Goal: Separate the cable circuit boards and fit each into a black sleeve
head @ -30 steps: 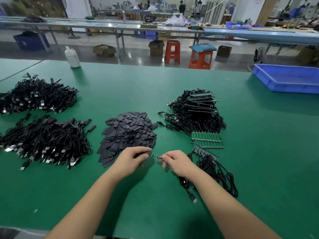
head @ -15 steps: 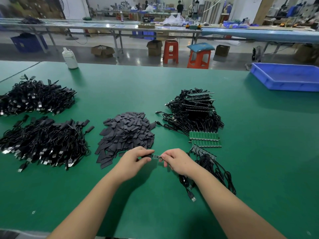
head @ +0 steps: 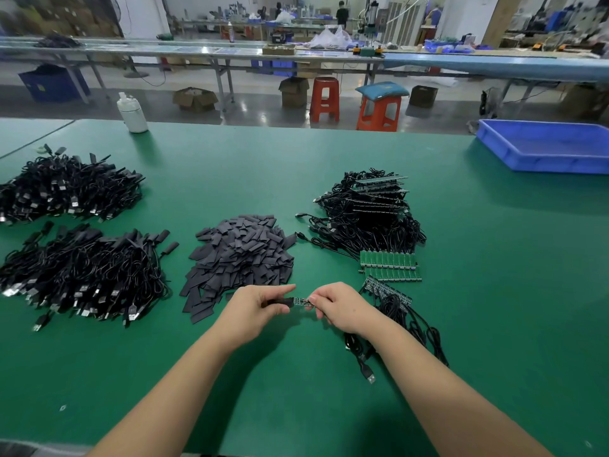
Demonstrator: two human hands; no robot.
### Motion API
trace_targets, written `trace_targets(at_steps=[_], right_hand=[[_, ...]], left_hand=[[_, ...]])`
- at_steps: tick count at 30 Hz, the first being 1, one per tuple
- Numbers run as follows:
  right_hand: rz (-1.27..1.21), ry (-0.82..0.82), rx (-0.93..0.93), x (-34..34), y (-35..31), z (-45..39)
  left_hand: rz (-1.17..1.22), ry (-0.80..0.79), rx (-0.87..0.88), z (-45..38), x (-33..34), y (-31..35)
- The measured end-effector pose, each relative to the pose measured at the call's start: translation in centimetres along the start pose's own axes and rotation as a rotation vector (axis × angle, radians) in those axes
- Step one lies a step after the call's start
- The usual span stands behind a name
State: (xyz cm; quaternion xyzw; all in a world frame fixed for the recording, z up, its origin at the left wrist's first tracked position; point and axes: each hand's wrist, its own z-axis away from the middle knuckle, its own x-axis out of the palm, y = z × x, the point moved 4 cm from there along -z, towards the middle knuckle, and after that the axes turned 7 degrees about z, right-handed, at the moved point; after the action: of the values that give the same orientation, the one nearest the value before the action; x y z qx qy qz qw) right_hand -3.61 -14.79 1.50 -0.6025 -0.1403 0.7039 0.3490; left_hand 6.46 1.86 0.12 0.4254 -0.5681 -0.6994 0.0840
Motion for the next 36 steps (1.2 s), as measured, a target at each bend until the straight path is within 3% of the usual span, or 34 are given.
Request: trace_targets(at_steps=[6, 16, 23, 31, 36], right_hand=[[0.015, -0.020, 0.015, 0.1, -0.1, 0.2], [0.040, -0.021, 0.038, 0.1, -0.5, 0.2], [0.096, -0.009, 0.043, 0.1, -0.8, 0.5], [0.150, -0.028, 0.030, 0.2, -0.9, 0.6], [0.324, 0.004, -0.022, -0.2, -1.1, 0.4]], left_hand=[[0.026, 0.006, -0.016, -0.2, 0.4, -0.3], [-0.219, -0.064, 0.073, -0.1, 0.7, 0.3], [-0.334, -0.080, 0.001, 0.0, 1.1, 0.1], [-0.336, -0.067, 0.001, 0.1, 1.2, 0.9], [-0.291, -0.072, -0.043, 0.1, 1.6, 1.1]])
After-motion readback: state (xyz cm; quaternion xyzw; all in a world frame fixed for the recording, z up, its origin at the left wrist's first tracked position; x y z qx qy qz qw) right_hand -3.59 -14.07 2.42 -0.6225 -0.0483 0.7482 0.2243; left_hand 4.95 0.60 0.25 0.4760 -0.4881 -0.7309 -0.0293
